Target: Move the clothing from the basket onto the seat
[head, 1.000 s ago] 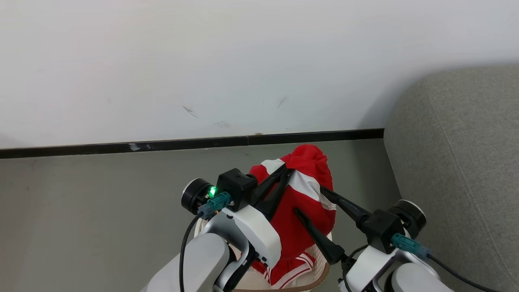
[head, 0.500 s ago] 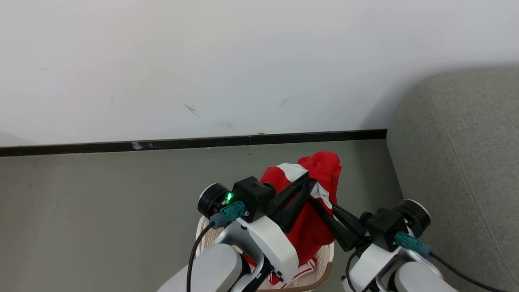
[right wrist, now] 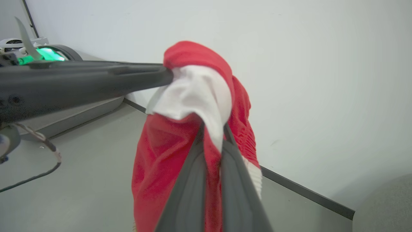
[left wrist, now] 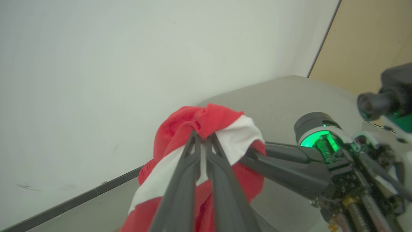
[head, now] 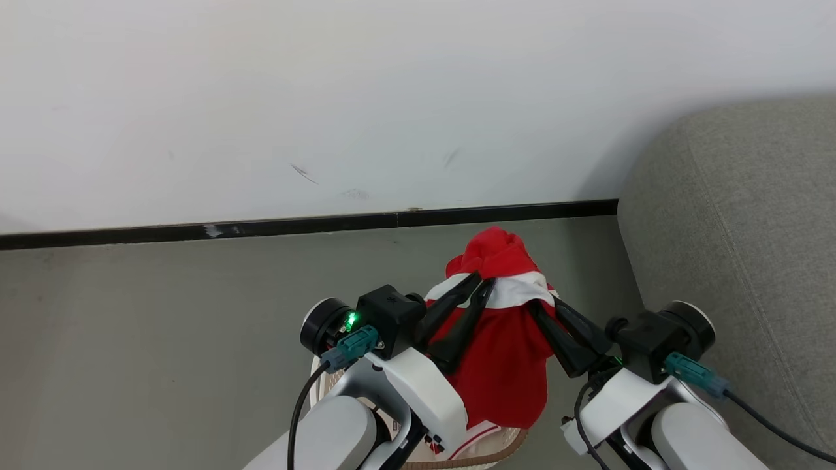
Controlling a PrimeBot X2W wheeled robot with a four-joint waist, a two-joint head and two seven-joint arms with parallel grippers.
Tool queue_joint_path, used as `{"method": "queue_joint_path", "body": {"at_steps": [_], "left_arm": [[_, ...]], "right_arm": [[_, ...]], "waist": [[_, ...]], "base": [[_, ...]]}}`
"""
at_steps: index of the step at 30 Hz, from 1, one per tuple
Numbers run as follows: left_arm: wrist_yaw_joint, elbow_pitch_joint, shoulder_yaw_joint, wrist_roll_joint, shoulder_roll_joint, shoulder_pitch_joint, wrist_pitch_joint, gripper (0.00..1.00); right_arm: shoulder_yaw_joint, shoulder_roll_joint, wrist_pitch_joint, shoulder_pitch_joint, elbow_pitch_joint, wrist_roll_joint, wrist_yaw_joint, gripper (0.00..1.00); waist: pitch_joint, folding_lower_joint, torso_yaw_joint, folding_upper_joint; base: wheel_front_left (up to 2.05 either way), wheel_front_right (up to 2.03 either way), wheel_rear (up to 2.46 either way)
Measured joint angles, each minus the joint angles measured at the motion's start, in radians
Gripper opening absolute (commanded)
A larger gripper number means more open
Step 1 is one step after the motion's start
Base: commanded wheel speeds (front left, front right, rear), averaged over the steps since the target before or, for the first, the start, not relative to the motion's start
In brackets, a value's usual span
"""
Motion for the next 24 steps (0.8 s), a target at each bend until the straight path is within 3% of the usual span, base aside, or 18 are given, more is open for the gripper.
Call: {"method": "queue_joint_path", "body": {"at_steps": [24], "left_arm": [[0.007, -0.049, -0.018, 0.02, 0.059, 0.062, -0.002, 1.0]], "right_arm": [[-0.111, -0.023, 0.0, 0.022, -0.027, 0.0, 0.0, 0.0]], "waist": [[-0.001, 0.0, -0.035, 0.0]], "base": [[0.0, 0.0, 0.0]]}}
